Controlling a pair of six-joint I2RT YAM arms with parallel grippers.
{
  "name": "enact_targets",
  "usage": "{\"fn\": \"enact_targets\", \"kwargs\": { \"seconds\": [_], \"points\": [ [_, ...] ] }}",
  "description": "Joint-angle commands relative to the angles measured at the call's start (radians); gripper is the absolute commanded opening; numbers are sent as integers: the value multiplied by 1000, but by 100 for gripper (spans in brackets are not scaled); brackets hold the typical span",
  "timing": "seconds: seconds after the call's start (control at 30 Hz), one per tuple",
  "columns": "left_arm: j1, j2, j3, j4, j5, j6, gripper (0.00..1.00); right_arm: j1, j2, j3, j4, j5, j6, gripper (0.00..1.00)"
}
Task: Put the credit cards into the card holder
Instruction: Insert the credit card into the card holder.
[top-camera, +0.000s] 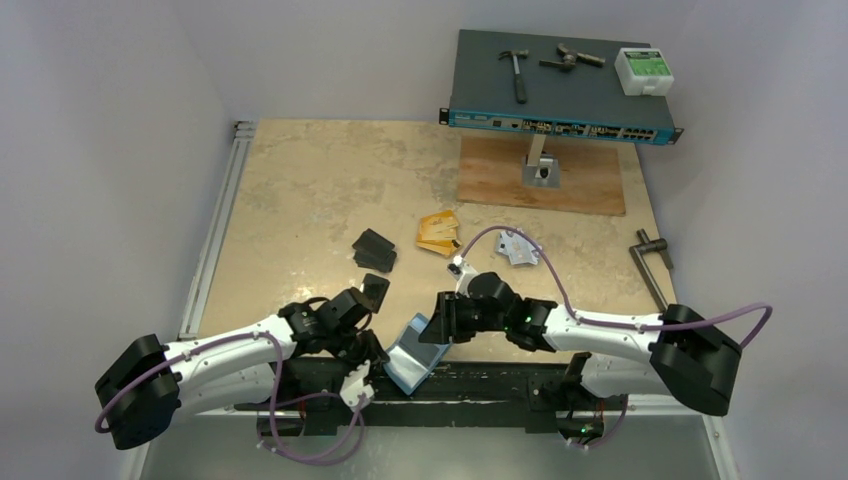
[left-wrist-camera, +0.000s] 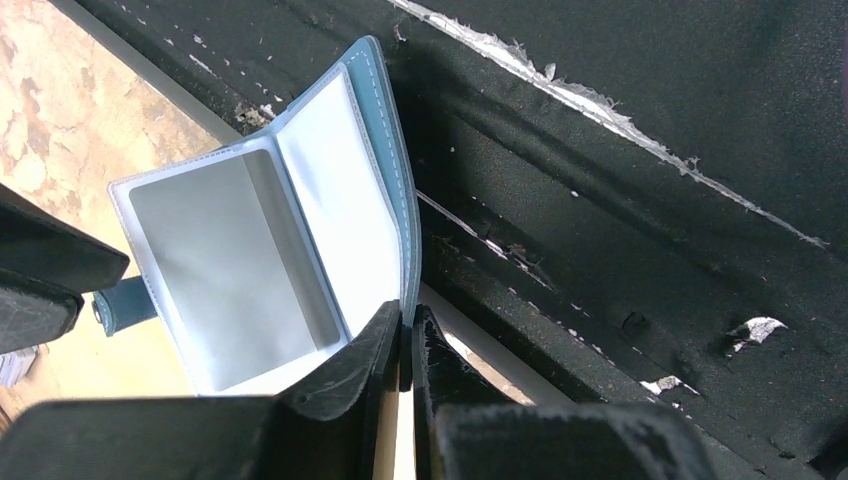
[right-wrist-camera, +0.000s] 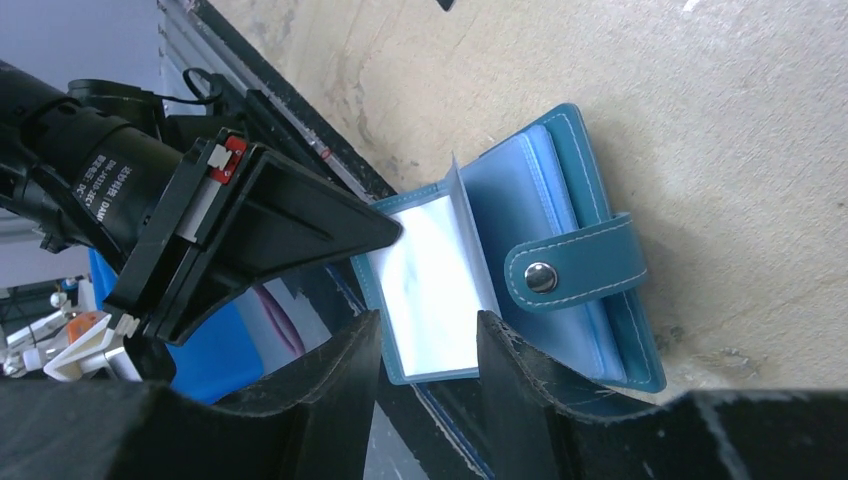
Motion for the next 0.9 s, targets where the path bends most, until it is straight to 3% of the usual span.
{"fn": "enact_targets", "kwargs": {
  "seconds": [0.0,0.43,0.87],
  "points": [
    [-4,-2,-20,6,-7,18,6,-4,-25,-20,63,-44,0,41],
    [-4,-12,-30,7,-20,21,4,-4,-118,-17,-51,103,-32,42],
    [-5,-15,-54,38,-35,22,2,14,-17,-107,156,40,24,38]
  ]
}}
